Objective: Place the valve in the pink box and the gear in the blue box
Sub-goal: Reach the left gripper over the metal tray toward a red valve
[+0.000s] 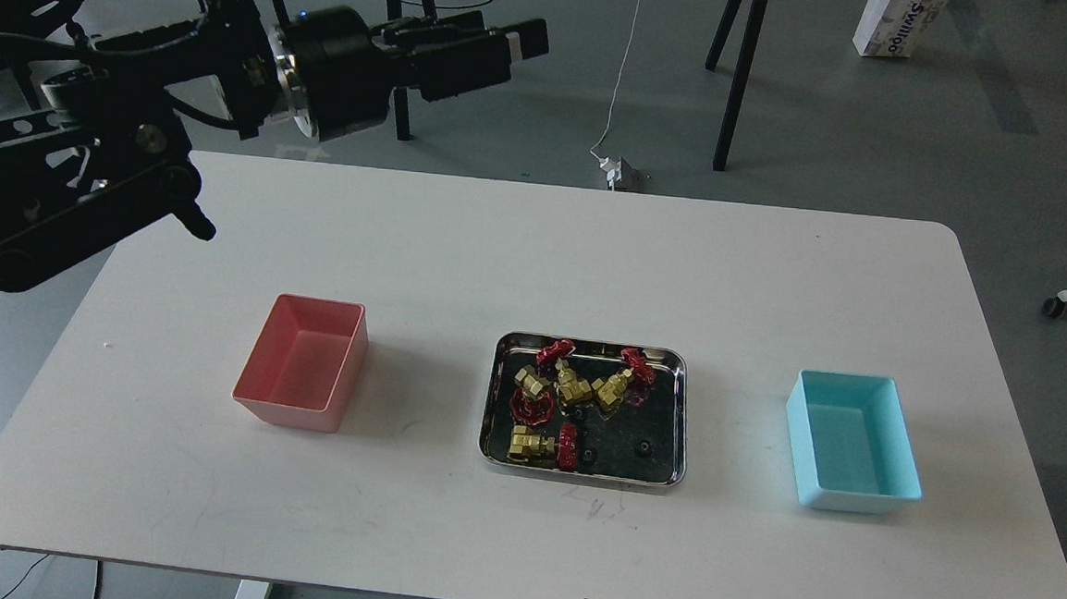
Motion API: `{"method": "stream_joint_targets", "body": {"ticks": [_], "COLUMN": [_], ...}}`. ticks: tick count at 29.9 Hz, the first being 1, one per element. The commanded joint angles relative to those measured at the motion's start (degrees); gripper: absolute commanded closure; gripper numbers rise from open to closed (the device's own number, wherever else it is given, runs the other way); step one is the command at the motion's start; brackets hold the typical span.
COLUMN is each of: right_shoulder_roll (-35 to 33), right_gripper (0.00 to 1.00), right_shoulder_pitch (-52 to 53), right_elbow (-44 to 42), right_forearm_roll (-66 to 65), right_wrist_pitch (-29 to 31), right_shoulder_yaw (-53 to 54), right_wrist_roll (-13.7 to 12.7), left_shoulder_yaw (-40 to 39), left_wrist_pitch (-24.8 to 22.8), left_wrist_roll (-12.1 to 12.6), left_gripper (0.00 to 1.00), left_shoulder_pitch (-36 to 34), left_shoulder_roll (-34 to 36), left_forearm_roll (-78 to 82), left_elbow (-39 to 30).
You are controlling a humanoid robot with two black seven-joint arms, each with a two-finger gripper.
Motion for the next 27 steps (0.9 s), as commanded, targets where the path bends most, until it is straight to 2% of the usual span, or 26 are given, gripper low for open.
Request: {"method": "stream_joint_targets", "body": {"ticks": [1,3,5,9,11,21,27], "right_shoulder_roll": [0.0,-0.1,-0.2,-0.2,-0.2,-0.1,0.0], "right_gripper": [0.01,0.01,0.01,0.01,0.01,0.01,0.01], "right_shoulder_pitch": [1.8,3.1,3.7,5.2,5.5,5.3,5.2], "right_elbow": [0.3,0.3,0.3,0.2,0.2,0.0,0.0], "right_forearm_roll": [-0.1,-0.1,-0.2,-1.0,-3.1,-5.0,-5.0], "right_wrist_pitch": [0.0,0.0,0.0,0.0,-0.1,-0.2,-0.2], "right_shoulder_yaw": [-0.2,-0.3,-0.4,-0.6,-0.4,-0.5,-0.6], "right_wrist_roll": [-0.1,-0.1,-0.1,-0.1,-0.1,-0.1,-0.1], "left_shoulder_yaw": [5.5,5.8,5.9,6.2,6.4,5.6,5.6], "left_wrist_pitch": [1.5,1.4,1.3,1.1,0.7,1.1,1.1], "left_wrist_roll": [2.6,6.7,9.7,14.7,16.3,16.2,16.4], "left_gripper": [0.01,0.01,0.01,0.0,0.0,0.0,0.0], "left_shoulder_pitch": [2.0,4.5,7.4,12.2,15.4,21.8,23.0], "left_shoulder_roll": [-3.9,-7.1,-9.8,-14.7,-16.3,-23.3,-27.6], "left_forearm_roll": [20.6,28.4,32.3,35.3,36.0,36.0,33.6], "left_elbow": [-0.5,-0.1,0.7,3.4,5.2,15.8,18.0]}}
